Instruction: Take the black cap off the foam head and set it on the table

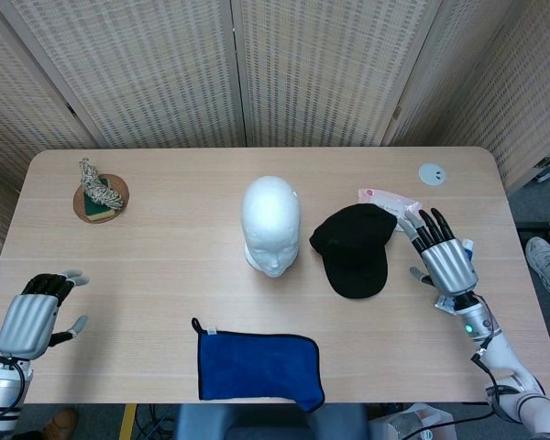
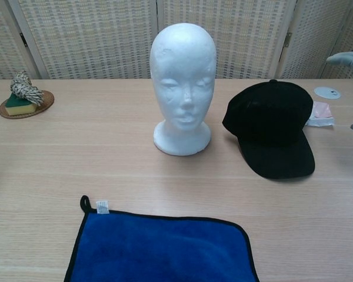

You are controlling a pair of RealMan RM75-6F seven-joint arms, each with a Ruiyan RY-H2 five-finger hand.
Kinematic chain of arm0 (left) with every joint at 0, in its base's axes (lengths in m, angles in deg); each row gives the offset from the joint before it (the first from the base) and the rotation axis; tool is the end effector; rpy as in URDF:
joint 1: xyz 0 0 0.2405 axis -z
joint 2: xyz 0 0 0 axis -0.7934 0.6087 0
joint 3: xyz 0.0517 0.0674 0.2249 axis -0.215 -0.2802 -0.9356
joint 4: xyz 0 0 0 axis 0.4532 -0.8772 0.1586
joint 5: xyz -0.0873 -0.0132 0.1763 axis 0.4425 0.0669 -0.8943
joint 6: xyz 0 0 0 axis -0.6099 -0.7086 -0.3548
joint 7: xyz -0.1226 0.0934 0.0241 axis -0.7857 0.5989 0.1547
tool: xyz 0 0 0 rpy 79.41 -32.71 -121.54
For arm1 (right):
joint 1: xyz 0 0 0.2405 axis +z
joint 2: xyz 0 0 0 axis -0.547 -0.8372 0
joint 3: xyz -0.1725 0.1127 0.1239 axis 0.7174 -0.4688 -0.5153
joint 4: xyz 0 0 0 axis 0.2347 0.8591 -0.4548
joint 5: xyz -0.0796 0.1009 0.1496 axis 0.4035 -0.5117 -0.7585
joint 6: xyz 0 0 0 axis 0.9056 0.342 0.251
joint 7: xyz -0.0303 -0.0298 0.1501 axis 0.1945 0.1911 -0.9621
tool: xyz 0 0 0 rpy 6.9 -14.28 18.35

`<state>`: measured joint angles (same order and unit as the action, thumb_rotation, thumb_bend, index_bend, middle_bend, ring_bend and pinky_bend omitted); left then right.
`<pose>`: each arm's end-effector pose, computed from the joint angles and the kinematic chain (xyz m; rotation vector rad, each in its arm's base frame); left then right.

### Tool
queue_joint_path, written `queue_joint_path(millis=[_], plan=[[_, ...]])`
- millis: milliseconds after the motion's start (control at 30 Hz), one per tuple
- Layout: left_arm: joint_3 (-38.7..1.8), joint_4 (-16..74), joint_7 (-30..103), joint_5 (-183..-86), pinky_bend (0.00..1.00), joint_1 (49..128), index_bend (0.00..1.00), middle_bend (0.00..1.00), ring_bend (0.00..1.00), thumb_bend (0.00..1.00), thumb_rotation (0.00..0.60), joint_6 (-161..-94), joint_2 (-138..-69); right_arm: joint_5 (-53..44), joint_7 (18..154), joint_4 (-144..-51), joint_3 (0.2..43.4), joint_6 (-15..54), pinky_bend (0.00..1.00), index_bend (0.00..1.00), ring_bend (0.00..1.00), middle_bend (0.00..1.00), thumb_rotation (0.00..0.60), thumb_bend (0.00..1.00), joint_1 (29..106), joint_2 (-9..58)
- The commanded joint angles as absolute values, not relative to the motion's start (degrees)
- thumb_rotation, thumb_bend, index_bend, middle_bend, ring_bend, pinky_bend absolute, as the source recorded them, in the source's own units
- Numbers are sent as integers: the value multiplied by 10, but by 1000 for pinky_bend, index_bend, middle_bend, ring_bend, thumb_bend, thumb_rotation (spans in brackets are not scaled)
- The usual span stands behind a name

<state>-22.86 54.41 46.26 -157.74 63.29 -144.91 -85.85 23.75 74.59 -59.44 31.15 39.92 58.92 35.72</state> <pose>-0.2545 0.2194 0.1442 -1.4885 -0.8334 -0.9008 -0.2903 -0.3148 0.0827 1.6581 -0.4763 1.0082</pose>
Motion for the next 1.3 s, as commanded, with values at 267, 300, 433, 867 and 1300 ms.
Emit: queue_joint_path(millis=[267,300,433,867,1300], plan=[[-222,530,458,-1569,181,635,302,256,245,218,600,-1451,-866,208,856,-850,294,421,0,0,0,0,600,0,535,189],[-222,528,457,-1567,181,635,302,256,245,218,600,-1450,-867,204,863,-868,294,420,0,0,0,0,600,0,531,177],[-219,522,454,-1559,181,633,303,256,245,218,600,-1452,-867,197,890,-938,296,421,0,0,0,0,600,0,512,129],[-219,514,446,-1555,181,626,303,256,245,218,600,-1462,-872,184,934,-1086,312,423,0,0,0,0,600,0,456,43],[-224,514,437,-1570,181,625,302,256,245,218,600,-1465,-875,179,925,-1099,316,429,0,0,0,0,600,0,417,48]])
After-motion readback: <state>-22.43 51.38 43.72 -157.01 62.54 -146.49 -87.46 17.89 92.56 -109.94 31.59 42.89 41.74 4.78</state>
